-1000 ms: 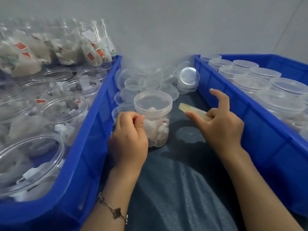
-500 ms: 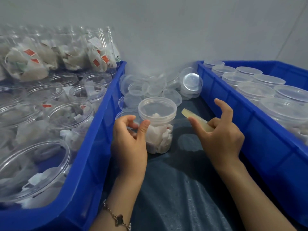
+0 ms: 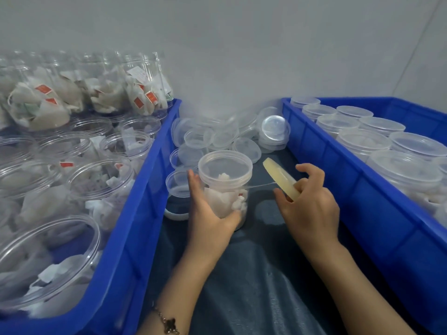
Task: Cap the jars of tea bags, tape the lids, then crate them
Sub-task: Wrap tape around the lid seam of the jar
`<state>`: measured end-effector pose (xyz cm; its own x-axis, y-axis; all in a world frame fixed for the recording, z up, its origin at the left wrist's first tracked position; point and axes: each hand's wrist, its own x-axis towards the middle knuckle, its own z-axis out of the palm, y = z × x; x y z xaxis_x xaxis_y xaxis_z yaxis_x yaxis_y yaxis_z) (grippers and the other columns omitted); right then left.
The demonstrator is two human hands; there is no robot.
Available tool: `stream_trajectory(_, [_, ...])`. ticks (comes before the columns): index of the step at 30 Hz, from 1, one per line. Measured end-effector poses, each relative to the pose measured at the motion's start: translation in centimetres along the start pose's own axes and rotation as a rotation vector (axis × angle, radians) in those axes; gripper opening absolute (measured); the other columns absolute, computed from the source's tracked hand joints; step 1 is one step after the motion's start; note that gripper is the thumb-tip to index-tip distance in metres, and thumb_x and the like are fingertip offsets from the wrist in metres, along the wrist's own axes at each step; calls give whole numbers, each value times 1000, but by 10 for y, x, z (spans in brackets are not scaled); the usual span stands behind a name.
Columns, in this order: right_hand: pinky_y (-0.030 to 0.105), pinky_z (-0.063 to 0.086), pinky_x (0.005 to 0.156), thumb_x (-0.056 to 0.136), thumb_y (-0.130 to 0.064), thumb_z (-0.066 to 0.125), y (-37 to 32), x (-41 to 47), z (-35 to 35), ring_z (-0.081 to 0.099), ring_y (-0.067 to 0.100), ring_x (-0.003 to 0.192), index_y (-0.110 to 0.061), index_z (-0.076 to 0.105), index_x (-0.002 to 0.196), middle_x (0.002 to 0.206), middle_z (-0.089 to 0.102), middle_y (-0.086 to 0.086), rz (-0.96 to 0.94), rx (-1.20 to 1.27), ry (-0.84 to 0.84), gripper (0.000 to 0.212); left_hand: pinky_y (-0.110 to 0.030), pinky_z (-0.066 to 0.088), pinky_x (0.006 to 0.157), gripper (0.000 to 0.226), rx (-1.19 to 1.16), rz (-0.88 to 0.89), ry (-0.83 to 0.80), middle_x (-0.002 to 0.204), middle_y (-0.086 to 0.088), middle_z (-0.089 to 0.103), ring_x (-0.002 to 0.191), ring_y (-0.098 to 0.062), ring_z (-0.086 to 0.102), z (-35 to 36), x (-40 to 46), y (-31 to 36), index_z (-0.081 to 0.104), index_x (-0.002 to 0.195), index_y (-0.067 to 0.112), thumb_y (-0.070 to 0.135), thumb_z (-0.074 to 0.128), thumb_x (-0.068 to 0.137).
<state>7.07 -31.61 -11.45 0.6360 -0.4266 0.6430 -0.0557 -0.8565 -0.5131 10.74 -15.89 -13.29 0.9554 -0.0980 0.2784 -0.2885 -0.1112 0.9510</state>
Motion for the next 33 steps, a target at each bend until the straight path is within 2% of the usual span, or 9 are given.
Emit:
stream_trajectory(4, [33, 36, 49, 70, -2, 77, 3, -1, 0, 51, 35, 49, -1, 54, 89, 61, 59, 13, -65, -78, 62, 30, -32, 45, 101, 97, 84, 44, 110, 131, 12, 50, 119, -5, 50, -3, 2, 0, 38, 133, 32, 26, 91, 52])
stream_trajectory(8, [31, 33, 48, 70, -3, 76, 6, 2, -6, 47, 31, 51, -4, 52, 80, 58, 48, 7, -18, -86, 79, 26, -28, 49, 89, 101, 78, 20, 95, 124, 10, 49, 109, -6, 53, -11, -10, 9, 40, 126, 34, 46, 88, 38])
stream_trajectory(11, [32, 35, 45, 71, -5, 75, 4, 0, -9, 49, 32, 50, -6, 52, 77, 57, 53, 11, -42, -100, 79, 24, -31, 56, 83, 96, -62, -14, -10, 116, 7, 56, 98, -6, 61, -15, -19, 23, 47, 117, 29, 47, 83, 30])
stream_trajectory(14, [39, 42, 52, 82, -15, 67, 5, 2, -10, 52, 33, 60, -15, 44, 80, 67, 59, 11, -3, -93, -35, 23, -35, 58, 79, 99, -177, -80, -132, 110, 0, 63, 92, -11, 66, -17, -20, 28, 51, 118, 19, 40, 83, 27])
stream_trajectory(17, [36, 35, 57, 88, -18, 61, 4, 3, -8, 53, 33, 67, -20, 36, 85, 76, 62, 9, -6, -63, -100, 25, -43, 57, 80, 96, -282, -154, -237, 109, -10, 67, 94, -25, 68, -19, -17, 27, 53, 116, 14, 32, 83, 26])
stream_trajectory(19, [35, 30, 59, 91, -17, 55, 4, 5, -7, 55, 34, 70, -19, 35, 87, 80, 63, 8, -4, -65, -156, 21, -40, 57, 72, 92, -347, -191, -292, 106, -14, 68, 93, -31, 68, -19, -15, 24, 55, 114, 12, 27, 82, 27])
stream_trajectory(22, [40, 41, 67, 94, -22, 48, 6, 8, -7, 58, 35, 78, -20, 40, 99, 88, 66, 4, 2, -77, -259, 11, -35, 53, 68, 91, -430, -237, -398, 109, -19, 66, 92, -33, 67, -20, -12, 20, 54, 117, 8, 22, 80, 32])
stream_trajectory(29, [39, 48, 68, 90, -24, 53, 2, 2, -12, 61, 29, 80, -30, 34, 125, 92, 67, 1, -4, 21, -341, 40, -37, 56, 74, 90, -548, -293, -634, 115, -24, 62, 98, -35, 64, -21, -11, 16, 48, 126, 5, 13, 75, 41])
stream_trajectory(33, [30, 38, 67, 85, -24, 59, -4, -2, -13, 61, 28, 91, -36, 26, 138, 111, 64, -6, 18, 103, -332, 63, -36, 55, 84, 87, -517, -263, -719, 124, -18, 61, 112, -35, 60, -19, -12, 15, 48, 129, 14, 17, 79, 48])
